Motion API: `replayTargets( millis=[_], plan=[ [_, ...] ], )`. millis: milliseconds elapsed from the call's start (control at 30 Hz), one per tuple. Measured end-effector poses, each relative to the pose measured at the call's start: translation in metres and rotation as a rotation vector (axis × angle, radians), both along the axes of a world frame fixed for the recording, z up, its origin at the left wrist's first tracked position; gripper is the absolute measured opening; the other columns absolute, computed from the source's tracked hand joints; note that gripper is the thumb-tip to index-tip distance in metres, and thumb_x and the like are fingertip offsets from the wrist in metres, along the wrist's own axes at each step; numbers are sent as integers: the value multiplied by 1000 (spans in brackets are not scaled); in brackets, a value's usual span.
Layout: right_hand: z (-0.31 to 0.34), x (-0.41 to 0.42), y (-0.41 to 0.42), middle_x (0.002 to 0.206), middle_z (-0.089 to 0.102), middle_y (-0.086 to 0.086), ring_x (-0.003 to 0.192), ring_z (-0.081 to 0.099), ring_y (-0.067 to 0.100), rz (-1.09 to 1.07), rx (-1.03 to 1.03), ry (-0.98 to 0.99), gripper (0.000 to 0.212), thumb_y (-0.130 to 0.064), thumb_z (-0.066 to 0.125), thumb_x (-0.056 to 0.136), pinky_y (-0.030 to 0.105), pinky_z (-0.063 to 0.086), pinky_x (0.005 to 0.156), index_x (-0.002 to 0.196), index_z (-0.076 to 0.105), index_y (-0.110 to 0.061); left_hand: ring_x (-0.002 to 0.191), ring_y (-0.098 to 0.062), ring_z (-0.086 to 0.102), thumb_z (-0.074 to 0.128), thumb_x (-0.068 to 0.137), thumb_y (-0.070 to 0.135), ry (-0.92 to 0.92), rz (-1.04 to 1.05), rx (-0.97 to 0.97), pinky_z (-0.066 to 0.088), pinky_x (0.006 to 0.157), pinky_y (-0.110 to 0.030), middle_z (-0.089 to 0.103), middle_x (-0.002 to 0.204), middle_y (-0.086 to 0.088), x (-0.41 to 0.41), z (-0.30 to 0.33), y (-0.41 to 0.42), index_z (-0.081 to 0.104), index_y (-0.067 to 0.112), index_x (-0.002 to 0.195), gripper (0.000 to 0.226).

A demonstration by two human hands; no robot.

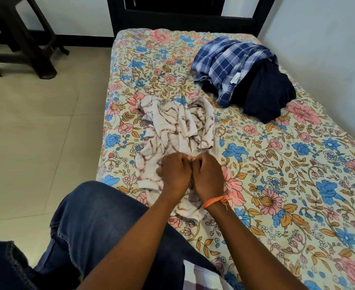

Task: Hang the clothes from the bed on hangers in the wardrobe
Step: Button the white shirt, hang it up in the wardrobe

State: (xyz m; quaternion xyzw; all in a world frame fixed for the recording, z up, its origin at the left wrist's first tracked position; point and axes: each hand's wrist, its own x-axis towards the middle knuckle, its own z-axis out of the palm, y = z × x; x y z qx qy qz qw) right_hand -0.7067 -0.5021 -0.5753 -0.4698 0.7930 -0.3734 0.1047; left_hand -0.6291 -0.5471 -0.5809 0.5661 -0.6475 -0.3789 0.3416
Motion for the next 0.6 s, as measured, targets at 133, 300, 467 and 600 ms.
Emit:
replayTargets(
  millis=[133, 300, 467, 600],
  plan=[
    [6, 0, -1, 90, 60, 15, 82, 56, 34, 17, 49, 155, 26, -27, 44, 100, 44, 42, 66, 93, 55, -5, 55, -14, 53, 54, 84, 5, -20, -17, -108, 45, 64, -49, 56, 52, -2, 0, -4, -2, 60, 8, 56, 28],
    [6, -7, -3, 70, 51, 4, 66, 48, 24, 59, 82, 15, 24, -24, 45, 101, 33, 27, 60, 82, 47, -9, 60, -11, 53, 54, 87, 9, 5, -74, -170, 41, 65, -43, 55, 54, 2, 3, -6, -2, 59, 14, 58, 30],
    [2, -14, -2, 67, 51, 3, 63, 46, 20, 82, -46, -88, 21, -14, 52, 100, 34, 27, 56, 80, 51, -6, 65, -6, 57, 60, 86, 18, 6, 31, -148, 35, 64, -30, 61, 59, 9, 5, 13, 10, 65, 19, 60, 26],
    [0, -9, -1, 69, 60, 10, 62, 53, 23, 42, -125, -296, 18, -11, 54, 97, 35, 42, 59, 81, 57, -5, 43, -2, 50, 59, 93, 11, 305, -9, 191, 37, 48, -15, 55, 46, 8, 4, 20, 7, 61, 12, 59, 34]
  ],
)
